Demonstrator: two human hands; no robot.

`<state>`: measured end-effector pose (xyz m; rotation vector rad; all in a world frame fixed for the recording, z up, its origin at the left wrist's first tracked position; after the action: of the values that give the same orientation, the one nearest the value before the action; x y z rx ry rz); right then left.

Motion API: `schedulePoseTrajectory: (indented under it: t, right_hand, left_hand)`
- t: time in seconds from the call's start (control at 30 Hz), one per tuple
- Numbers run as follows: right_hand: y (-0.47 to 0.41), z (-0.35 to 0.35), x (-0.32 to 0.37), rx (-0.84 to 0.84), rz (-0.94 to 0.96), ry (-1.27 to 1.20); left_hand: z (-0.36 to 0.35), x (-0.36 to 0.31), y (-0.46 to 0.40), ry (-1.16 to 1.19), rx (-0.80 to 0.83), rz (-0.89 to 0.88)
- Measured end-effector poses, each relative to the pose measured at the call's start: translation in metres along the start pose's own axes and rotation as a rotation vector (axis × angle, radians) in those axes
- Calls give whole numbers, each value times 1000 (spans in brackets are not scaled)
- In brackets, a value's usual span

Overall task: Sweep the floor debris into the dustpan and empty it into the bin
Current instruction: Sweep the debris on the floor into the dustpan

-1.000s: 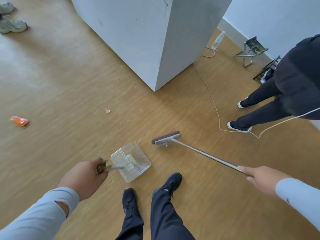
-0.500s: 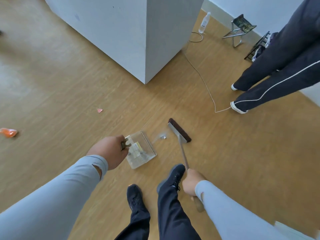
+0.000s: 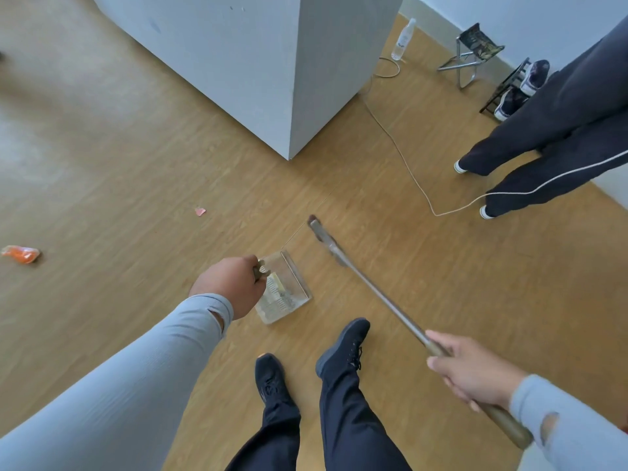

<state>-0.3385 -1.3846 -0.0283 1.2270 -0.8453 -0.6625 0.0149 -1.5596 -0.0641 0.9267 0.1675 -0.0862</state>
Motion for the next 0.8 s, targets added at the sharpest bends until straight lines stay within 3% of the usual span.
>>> schedulePoseTrajectory:
  t: [0.17, 0.33, 0.47, 0.8]
  right_hand:
    - [-62, -4, 35, -136, -125, 295]
    - [-65, -89, 38, 144, -110, 302]
    - [-33, -72, 6, 281, -103, 123]
    - [0, 18, -25, -38, -62, -131]
  left_hand:
    - [-1, 1, -3, -3, -1, 7]
    - [-2, 0, -5, -14, 1, 6]
    - [0, -1, -4, -20, 7, 2]
    - [-8, -2, -1, -11, 6, -4]
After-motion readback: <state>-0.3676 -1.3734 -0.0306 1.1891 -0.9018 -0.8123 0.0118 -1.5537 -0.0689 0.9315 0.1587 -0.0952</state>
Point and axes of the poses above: each hand's wrist, its own y-axis away from the middle knuckle, its own z-axis out of the back of the hand, x = y × z, the point moved 6 cm from there along -y, towards the middle knuckle, and after that the axes turned 15 degrees about x, right-handed, at the moved point
